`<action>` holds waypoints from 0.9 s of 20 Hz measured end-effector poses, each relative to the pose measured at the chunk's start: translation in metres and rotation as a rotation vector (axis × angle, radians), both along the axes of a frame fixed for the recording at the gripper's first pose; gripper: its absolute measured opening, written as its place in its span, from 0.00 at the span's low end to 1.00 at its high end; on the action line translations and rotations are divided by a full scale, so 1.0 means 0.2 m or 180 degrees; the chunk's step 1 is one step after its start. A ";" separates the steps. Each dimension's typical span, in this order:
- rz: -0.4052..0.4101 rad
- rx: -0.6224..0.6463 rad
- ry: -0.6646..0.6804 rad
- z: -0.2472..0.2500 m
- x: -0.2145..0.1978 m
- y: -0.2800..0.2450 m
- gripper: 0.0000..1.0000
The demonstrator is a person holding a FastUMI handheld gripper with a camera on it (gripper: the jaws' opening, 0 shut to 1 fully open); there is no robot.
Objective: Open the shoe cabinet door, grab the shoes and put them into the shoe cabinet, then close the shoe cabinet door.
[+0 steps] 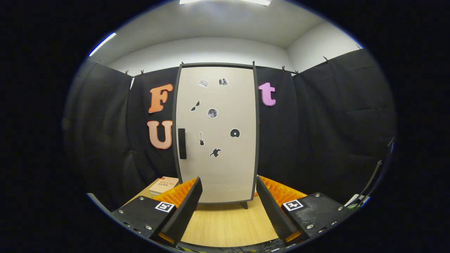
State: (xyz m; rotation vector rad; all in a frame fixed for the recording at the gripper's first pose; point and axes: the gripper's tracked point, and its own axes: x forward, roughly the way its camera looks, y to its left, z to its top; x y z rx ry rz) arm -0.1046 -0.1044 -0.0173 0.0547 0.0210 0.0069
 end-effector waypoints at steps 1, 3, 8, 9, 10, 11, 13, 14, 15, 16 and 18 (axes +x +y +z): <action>0.0013 -0.0012 -0.0002 0.00 0.00 0.00 0.96; 0.0041 -0.0026 -0.0020 0.01 0.00 0.02 0.96; 0.0110 -0.0018 0.0004 0.02 0.00 0.06 0.96; 0.0135 -0.0014 0.0028 0.02 0.00 0.06 0.96; 0.0148 -0.0017 0.0032 0.01 0.00 0.07 0.96; 0.0149 -0.0031 0.0035 0.02 0.00 0.07 0.96; 0.0162 -0.0047 0.0027 0.03 0.00 0.08 0.96; 0.0163 -0.0045 0.0029 0.03 0.00 0.08 0.96; 0.0166 -0.0042 0.0022 0.03 0.00 0.08 0.96; 0.0171 -0.0041 0.0028 0.03 0.00 0.07 0.96; 0.0177 -0.0033 0.0020 0.04 0.00 0.07 0.96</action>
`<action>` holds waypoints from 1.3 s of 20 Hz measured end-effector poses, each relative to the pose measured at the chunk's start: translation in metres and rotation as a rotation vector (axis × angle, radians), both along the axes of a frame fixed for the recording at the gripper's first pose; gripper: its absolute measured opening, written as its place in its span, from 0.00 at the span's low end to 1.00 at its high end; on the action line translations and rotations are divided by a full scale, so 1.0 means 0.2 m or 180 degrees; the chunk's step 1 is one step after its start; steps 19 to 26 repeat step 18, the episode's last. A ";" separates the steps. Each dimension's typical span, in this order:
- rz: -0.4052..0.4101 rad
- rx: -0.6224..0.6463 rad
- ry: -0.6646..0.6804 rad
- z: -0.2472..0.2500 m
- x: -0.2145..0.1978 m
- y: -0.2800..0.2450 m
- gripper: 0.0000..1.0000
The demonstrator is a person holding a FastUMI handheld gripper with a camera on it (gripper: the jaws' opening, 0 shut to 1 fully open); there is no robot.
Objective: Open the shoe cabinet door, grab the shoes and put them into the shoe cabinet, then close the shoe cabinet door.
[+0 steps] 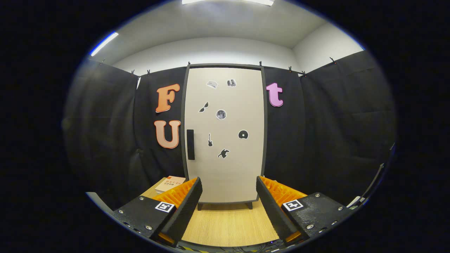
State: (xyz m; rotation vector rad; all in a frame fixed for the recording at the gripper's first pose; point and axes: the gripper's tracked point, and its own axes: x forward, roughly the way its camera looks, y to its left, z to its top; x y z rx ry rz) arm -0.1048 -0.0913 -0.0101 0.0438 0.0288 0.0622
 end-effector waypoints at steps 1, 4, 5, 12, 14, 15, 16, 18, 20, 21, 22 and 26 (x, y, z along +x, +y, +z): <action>0.0002 -0.0003 0.0015 -0.01 0.00 0.00 0.96; 0.0004 -0.0002 0.0032 -0.01 0.00 -0.02 0.96; -0.0005 -0.0002 0.0023 -0.01 0.00 -0.03 0.96; -0.0013 0.0023 0.0042 -0.02 0.01 -0.05 0.96; -0.0001 0.0038 0.0047 -0.02 0.02 -0.04 0.96; 0.0005 0.0041 0.0046 -0.02 0.02 -0.04 0.96; 0.0027 0.0045 0.0071 -0.03 0.02 -0.03 0.96; 0.0042 0.0063 0.0103 -0.05 0.02 -0.02 0.96; 0.0042 0.0063 0.0103 -0.05 0.02 -0.02 0.96; 0.0042 0.0063 0.0103 -0.05 0.02 -0.02 0.96; 0.0042 0.0063 0.0103 -0.05 0.02 -0.02 0.96; 0.0042 0.0063 0.0103 -0.05 0.02 -0.02 0.96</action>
